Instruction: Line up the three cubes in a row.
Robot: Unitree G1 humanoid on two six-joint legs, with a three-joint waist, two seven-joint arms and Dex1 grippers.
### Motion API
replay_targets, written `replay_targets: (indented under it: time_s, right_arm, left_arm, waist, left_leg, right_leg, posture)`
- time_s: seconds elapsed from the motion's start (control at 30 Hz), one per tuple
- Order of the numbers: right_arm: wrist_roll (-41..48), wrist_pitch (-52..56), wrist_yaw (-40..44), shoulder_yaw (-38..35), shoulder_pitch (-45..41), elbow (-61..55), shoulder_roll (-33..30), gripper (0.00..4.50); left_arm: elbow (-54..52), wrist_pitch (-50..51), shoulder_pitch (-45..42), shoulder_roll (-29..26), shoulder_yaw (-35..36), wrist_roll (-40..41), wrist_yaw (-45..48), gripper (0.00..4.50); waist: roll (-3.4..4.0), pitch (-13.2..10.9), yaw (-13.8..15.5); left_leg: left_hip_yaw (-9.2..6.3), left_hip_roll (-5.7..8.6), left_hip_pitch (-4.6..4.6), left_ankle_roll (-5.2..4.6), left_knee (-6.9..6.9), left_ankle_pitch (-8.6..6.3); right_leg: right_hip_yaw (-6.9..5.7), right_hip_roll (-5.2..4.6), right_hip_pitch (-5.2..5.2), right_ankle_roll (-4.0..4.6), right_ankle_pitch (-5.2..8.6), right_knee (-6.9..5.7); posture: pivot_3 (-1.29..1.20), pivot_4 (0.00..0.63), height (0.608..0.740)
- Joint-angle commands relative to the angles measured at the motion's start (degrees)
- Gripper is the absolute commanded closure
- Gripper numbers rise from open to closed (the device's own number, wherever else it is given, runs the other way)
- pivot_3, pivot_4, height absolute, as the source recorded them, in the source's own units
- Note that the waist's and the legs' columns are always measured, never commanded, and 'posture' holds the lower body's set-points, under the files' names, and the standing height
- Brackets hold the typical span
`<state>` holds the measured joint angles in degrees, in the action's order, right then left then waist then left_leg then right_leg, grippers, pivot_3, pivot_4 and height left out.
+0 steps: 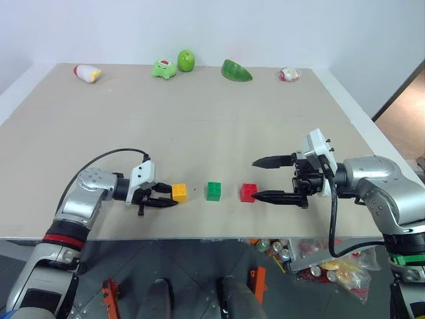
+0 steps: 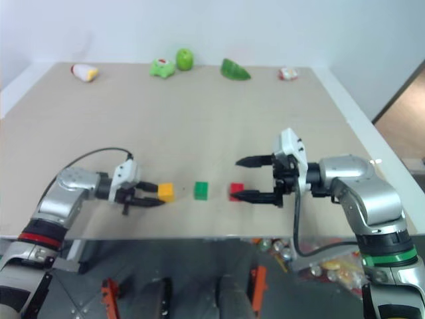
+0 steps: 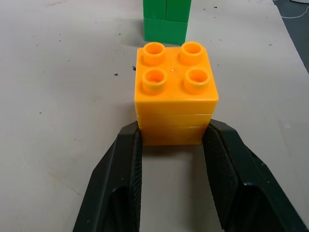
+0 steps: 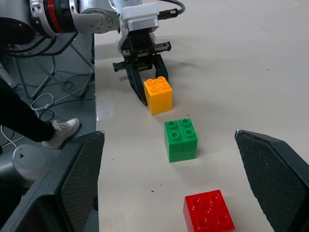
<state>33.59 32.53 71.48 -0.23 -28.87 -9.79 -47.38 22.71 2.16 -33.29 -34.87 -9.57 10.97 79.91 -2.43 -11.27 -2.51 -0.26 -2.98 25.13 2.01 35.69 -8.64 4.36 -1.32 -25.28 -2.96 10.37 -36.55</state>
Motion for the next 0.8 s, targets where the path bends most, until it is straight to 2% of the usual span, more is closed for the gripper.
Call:
replay_targets:
  time_s: [0.03,0.4,0.47,0.6,0.8]
  right_arm:
    - [0.9,0.0,-0.4,-2.4,0.1,-1.6,-0.9,0.0]
    - [0.9,0.0,-0.7,-2.5,-0.4,-1.3,-1.2,0.0]
    - [0.9,-0.1,-0.7,-2.5,-0.6,-1.2,-1.2,0.0]
    - [0.8,-0.2,-0.4,-2.6,-0.6,-0.8,-1.3,0.0]
    - [0.5,-0.6,0.3,-3.7,-0.3,1.1,-2.7,0.0]
  left_arm:
    - [1.9,-1.5,-0.6,-0.4,-0.9,-1.3,1.0,3.24]
    - [7.5,-3.4,-3.0,-0.2,-0.6,-1.4,0.9,3.24]
    - [6.6,-3.1,-2.5,-0.3,-0.4,-0.8,1.3,2.2]
    - [5.9,-2.9,-1.5,-1.0,0.6,-2.0,-1.9,0.98]
    - [1.4,1.0,2.8,-7.9,6.0,0.8,-2.7,0.98]
  waist:
    - [0.0,0.0,0.0]
    - [0.0,0.0,-0.1]
    - [0.0,0.0,-0.1]
    - [0.0,0.0,-0.1]
    - [0.0,0.0,-0.9]
  left_leg:
    - [0.0,0.0,0.0,0.0,0.0,0.0]
    - [-0.01,0.0,-0.07,-0.04,0.1,0.03]
    - [-0.01,-0.01,-0.08,-0.05,0.12,0.03]
    - [-0.01,-0.01,-0.08,-0.05,0.12,0.03]
    - [-0.01,-0.05,-0.14,-0.07,0.13,0.05]
  right_leg:
    - [0.0,0.0,0.0,0.0,0.0,0.0]
    - [0.0,0.01,0.02,0.08,-0.08,0.0]
    - [0.0,0.01,0.02,0.09,-0.1,0.0]
    - [0.0,0.0,0.03,0.1,-0.12,0.0]
    - [0.0,0.02,-0.05,0.2,-0.2,0.0]
  posture:
    - [0.0,0.15,0.733]
    - [0.0,0.15,0.733]
    - [0.0,0.15,0.733]
    - [0.0,0.15,0.733]
    - [0.0,0.15,0.733]
